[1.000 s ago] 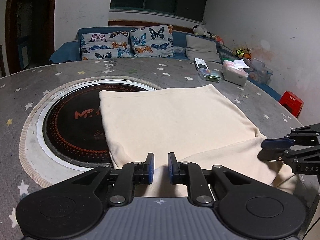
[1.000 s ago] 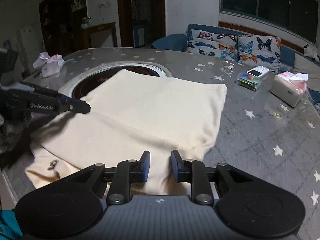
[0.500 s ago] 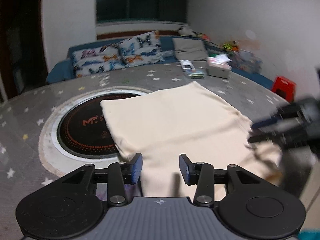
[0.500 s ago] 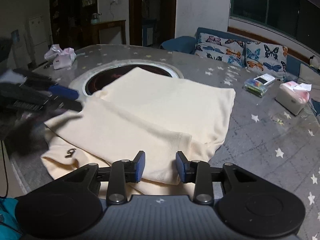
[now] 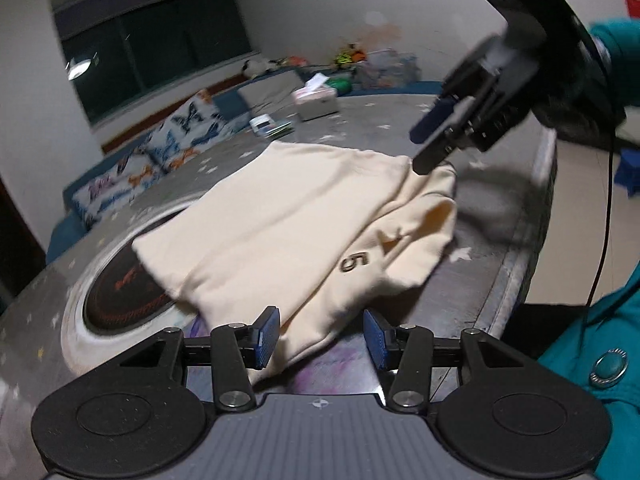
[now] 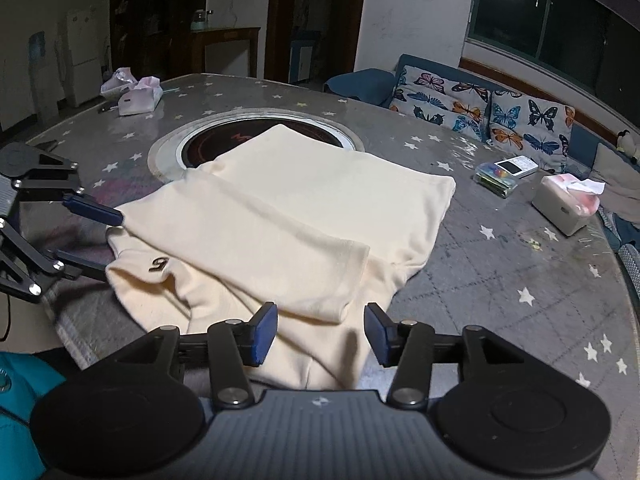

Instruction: Fold clothes

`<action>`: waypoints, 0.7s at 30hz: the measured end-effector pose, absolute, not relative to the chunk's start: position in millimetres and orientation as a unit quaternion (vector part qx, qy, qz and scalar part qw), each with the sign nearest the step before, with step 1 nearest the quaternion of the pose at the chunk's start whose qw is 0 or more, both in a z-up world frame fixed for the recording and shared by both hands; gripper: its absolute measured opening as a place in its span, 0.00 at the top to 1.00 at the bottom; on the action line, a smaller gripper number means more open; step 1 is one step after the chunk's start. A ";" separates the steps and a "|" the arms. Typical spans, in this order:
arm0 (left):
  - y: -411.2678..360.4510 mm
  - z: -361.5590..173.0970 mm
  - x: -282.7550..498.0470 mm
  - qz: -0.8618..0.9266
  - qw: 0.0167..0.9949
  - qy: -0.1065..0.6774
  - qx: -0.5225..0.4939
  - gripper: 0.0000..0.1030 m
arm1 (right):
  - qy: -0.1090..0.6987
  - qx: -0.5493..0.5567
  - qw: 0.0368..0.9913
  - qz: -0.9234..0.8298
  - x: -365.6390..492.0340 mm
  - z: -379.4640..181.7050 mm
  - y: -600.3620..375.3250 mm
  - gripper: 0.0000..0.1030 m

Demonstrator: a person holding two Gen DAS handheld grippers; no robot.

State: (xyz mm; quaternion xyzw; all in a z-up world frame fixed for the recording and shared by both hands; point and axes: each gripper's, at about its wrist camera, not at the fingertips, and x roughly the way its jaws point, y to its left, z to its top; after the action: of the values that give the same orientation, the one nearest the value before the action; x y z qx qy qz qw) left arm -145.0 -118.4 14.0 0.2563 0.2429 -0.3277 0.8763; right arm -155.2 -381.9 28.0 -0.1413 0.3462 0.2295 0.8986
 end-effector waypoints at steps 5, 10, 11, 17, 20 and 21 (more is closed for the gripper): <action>-128.8 9.8 -145.8 -0.339 0.874 0.223 0.266 0.63 | 0.347 -0.157 0.896 0.229 -165.1 29.1 -383.7 0.49; -127.3 15.0 -139.9 -0.336 0.883 0.228 0.235 0.88 | 0.347 -0.184 0.888 0.238 -177.8 26.4 -381.6 0.39; -126.0 17.6 -137.6 -0.334 0.886 0.230 0.225 0.88 | 0.345 -0.193 0.886 0.242 -180.9 25.6 -379.8 0.38; -114.8 32.9 -111.3 -0.315 0.903 0.252 0.147 0.90 | 0.328 -0.245 0.873 0.266 -194.1 18.1 -361.0 0.26; -113.2 36.6 -103.1 -0.312 0.906 0.255 0.130 0.90 | 0.305 -0.270 0.871 0.274 -196.2 12.4 -349.8 0.26; -113.8 36.8 -102.3 -0.312 0.906 0.255 0.129 0.90 | 0.300 -0.273 0.871 0.276 -195.2 11.3 -346.5 0.28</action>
State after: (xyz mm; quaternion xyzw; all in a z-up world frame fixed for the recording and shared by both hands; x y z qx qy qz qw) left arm -102.3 -113.8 36.8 0.1291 0.2552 -0.3118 0.9061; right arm -195.2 -346.5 11.3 -0.2735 0.2999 0.2761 0.8712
